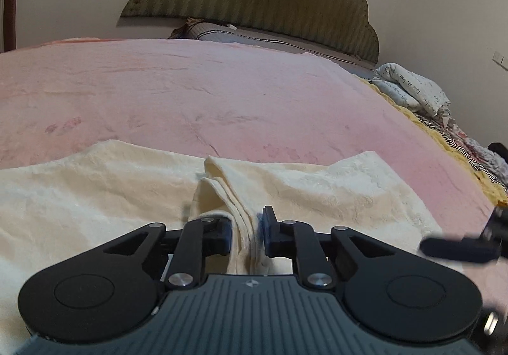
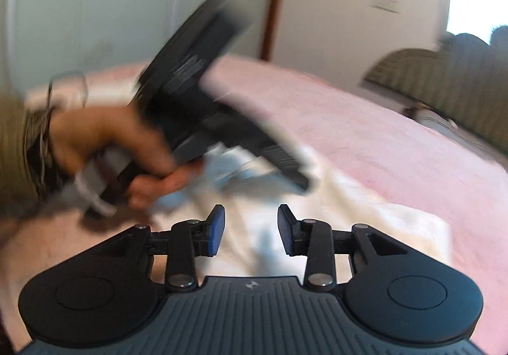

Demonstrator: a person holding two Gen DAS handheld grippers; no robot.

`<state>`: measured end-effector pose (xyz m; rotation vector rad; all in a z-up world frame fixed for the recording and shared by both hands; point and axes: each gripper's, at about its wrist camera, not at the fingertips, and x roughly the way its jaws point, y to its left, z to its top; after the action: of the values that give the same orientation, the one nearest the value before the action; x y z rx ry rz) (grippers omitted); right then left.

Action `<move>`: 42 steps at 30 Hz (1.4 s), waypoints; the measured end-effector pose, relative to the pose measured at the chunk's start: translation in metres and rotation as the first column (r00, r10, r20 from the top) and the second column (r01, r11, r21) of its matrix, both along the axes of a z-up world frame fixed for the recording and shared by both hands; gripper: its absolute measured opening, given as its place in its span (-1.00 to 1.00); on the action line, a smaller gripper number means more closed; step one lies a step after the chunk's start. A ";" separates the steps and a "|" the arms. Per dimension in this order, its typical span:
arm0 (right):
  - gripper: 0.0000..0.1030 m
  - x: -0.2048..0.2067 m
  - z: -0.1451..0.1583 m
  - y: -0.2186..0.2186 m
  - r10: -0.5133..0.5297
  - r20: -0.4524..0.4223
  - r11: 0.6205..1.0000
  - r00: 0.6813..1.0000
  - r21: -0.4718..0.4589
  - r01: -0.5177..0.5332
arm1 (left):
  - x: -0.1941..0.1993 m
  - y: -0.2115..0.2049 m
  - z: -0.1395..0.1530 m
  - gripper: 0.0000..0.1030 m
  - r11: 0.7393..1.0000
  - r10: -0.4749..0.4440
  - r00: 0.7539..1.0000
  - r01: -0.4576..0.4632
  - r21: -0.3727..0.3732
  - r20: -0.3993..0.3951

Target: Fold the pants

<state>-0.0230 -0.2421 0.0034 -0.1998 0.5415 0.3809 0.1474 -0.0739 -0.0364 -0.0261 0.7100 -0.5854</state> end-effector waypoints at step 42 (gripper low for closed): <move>-0.86 0.007 -0.030 0.049 -0.021 0.140 0.981 0.990 -0.187 0.047 | -0.001 0.065 -0.009 0.23 0.839 -0.111 0.861 -0.186 -0.511 -0.496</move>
<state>-0.0157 -0.1930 -0.0265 -0.3976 0.4448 0.2797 0.1463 -0.0088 -0.0453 -0.7594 1.0346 -0.7371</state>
